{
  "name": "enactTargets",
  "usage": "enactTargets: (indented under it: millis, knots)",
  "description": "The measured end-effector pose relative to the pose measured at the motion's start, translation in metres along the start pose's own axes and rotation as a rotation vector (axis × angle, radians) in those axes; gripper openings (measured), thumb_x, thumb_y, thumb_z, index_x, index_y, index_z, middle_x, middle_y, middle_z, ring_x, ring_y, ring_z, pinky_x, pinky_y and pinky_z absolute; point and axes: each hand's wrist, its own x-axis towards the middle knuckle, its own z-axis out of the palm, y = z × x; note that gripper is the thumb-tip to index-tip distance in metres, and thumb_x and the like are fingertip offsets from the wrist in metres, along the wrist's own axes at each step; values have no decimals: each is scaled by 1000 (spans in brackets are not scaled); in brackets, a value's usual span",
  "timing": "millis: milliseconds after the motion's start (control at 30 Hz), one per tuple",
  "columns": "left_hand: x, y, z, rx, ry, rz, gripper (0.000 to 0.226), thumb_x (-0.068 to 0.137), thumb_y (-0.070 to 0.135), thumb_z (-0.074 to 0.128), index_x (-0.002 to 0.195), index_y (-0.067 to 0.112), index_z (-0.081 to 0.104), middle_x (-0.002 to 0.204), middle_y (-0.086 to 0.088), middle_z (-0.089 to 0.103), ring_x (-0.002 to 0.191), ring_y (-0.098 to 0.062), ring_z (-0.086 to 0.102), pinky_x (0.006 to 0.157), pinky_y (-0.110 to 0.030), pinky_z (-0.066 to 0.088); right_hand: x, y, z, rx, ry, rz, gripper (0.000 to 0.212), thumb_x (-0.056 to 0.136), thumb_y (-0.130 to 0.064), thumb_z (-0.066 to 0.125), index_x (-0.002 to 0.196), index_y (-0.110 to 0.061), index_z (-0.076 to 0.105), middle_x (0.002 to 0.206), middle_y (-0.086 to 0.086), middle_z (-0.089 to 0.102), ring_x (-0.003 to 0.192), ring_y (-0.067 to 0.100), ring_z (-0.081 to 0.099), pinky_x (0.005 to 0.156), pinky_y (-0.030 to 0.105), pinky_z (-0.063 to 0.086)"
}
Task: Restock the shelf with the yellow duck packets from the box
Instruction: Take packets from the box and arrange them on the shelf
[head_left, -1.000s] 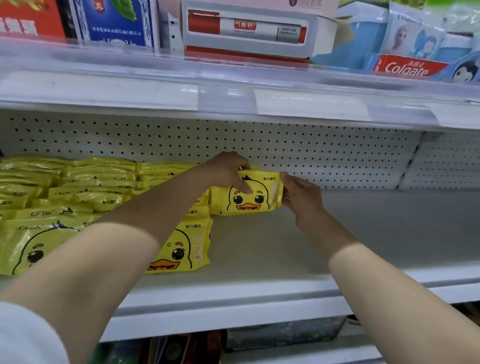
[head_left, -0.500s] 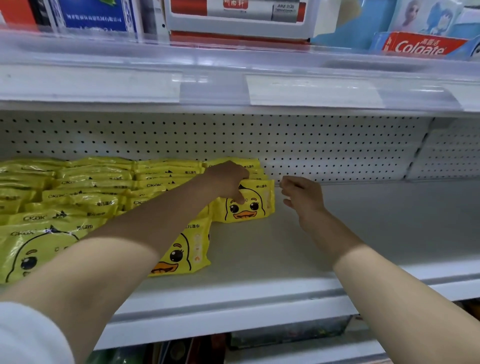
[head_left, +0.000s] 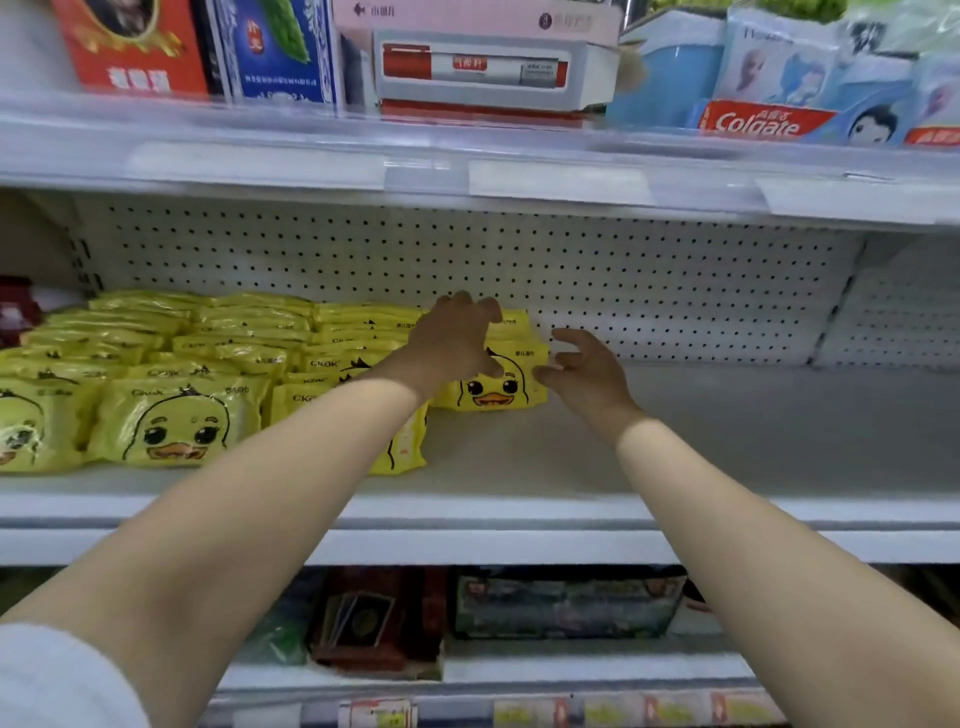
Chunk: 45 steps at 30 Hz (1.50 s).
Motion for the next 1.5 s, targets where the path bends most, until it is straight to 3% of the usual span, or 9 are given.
enactTargets:
  millis: [233, 367, 500, 767, 933, 1033, 1200, 1500]
  knots:
    - [-72, 15, -21, -32, 46, -216, 70, 73, 36, 82, 134, 28, 48, 133, -10, 42, 129, -31, 38, 101, -42, 43, -48, -26, -4, -231, -134, -37, 68, 79, -25, 81, 139, -30, 48, 133, 5, 57, 119, 22, 57, 84, 22, 41]
    - [-131, 21, -20, -15, 137, -337, 56, 79, 31, 79, 128, 27, 53, 127, -12, 45, 124, -35, 40, 98, -39, 44, -94, -30, -3, -289, -206, -100, 66, 82, -22, 77, 140, -33, 46, 131, 4, 59, 108, 21, 58, 83, 25, 45]
    - [-204, 20, -21, -60, 196, -418, 54, 79, 28, 79, 125, 24, 52, 129, -13, 42, 124, -33, 35, 96, -39, 38, -145, -33, 9, -317, -304, -144, 66, 85, -25, 77, 142, -27, 44, 138, 4, 53, 121, 24, 53, 87, 32, 46]
    - [-354, -20, -2, 99, 28, -713, 61, 80, 32, 75, 133, 31, 46, 137, -9, 37, 128, -32, 31, 99, -44, 41, -233, -10, 76, -434, -525, -305, 66, 82, -30, 78, 138, -35, 43, 135, 4, 52, 120, 25, 52, 85, 39, 52]
    - [-443, -49, 21, 164, -45, -842, 65, 79, 33, 76, 136, 30, 45, 140, -10, 37, 129, -32, 33, 100, -40, 40, -282, 20, 123, -586, -688, -288, 70, 84, -30, 74, 143, -36, 38, 117, 1, 52, 110, 27, 54, 80, 39, 53]
    - [-482, -72, 33, 136, -102, -925, 70, 80, 34, 77, 140, 29, 41, 139, -10, 37, 129, -32, 33, 98, -40, 42, -303, 35, 154, -665, -801, -271, 74, 84, -32, 74, 147, -33, 35, 133, 7, 51, 119, 31, 53, 88, 37, 50]
    - [-522, -128, 47, 58, -110, -1045, 75, 78, 34, 79, 142, 28, 39, 140, -10, 36, 129, -31, 32, 92, -42, 45, -324, 50, 214, -707, -915, -294, 77, 82, -28, 77, 148, -29, 37, 142, 9, 49, 123, 31, 54, 87, 36, 49]
    - [-569, -287, 83, -79, -302, -1054, 71, 79, 37, 78, 140, 26, 43, 133, -9, 42, 124, -30, 38, 92, -42, 44, -353, 69, 359, -777, -1072, -123, 69, 81, -37, 77, 142, -26, 46, 141, 6, 53, 127, 28, 53, 102, 42, 46]
